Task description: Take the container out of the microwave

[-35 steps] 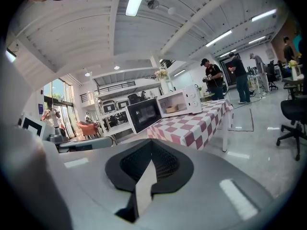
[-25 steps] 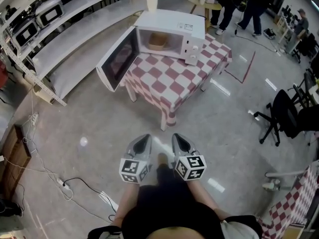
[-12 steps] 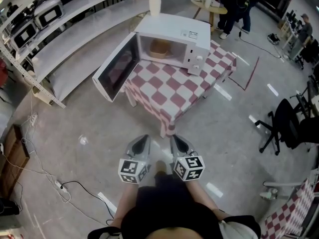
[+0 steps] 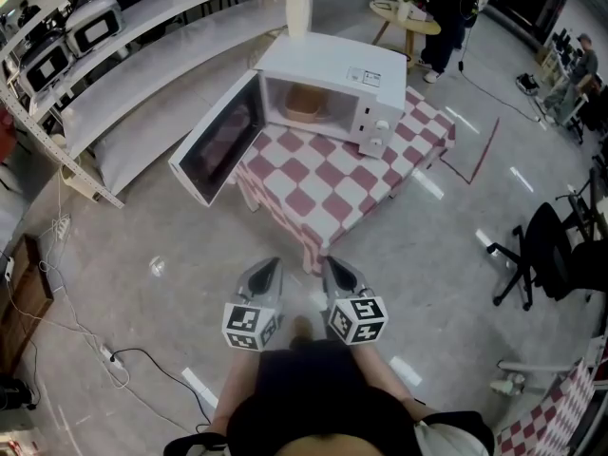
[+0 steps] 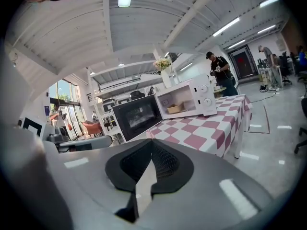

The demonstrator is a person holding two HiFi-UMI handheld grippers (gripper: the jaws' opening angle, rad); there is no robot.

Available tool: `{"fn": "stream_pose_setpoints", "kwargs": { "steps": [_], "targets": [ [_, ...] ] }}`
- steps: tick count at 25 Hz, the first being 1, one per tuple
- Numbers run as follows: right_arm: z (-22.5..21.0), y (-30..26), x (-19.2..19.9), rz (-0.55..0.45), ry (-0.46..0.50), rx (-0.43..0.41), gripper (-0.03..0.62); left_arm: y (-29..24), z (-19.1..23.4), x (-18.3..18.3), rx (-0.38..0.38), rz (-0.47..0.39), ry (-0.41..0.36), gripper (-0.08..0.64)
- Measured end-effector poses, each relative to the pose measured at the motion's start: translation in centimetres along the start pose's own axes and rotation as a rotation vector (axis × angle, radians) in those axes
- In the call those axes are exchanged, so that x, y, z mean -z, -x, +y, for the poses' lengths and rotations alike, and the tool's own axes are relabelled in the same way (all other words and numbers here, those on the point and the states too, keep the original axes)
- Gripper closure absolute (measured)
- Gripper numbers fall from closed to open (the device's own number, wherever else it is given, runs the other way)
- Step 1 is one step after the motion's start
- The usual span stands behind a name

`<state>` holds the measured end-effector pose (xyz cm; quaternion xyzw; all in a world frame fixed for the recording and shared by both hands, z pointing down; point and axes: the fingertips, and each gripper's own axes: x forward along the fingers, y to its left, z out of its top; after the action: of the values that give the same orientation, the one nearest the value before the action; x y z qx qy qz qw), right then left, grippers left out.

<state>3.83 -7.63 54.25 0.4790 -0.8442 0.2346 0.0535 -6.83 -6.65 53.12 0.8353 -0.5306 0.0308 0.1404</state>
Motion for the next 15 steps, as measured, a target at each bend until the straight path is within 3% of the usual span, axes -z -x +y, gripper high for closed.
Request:
{"fn": "stream_pose_setpoints", "kwargs": {
  "steps": [15],
  "targets": [
    [-0.8,-1.6,-0.2,0.008,-0.010,-0.040,0.592,-0.8,0.3,0.6,-0.042,0.003,0.010,0.549]
  ]
}}
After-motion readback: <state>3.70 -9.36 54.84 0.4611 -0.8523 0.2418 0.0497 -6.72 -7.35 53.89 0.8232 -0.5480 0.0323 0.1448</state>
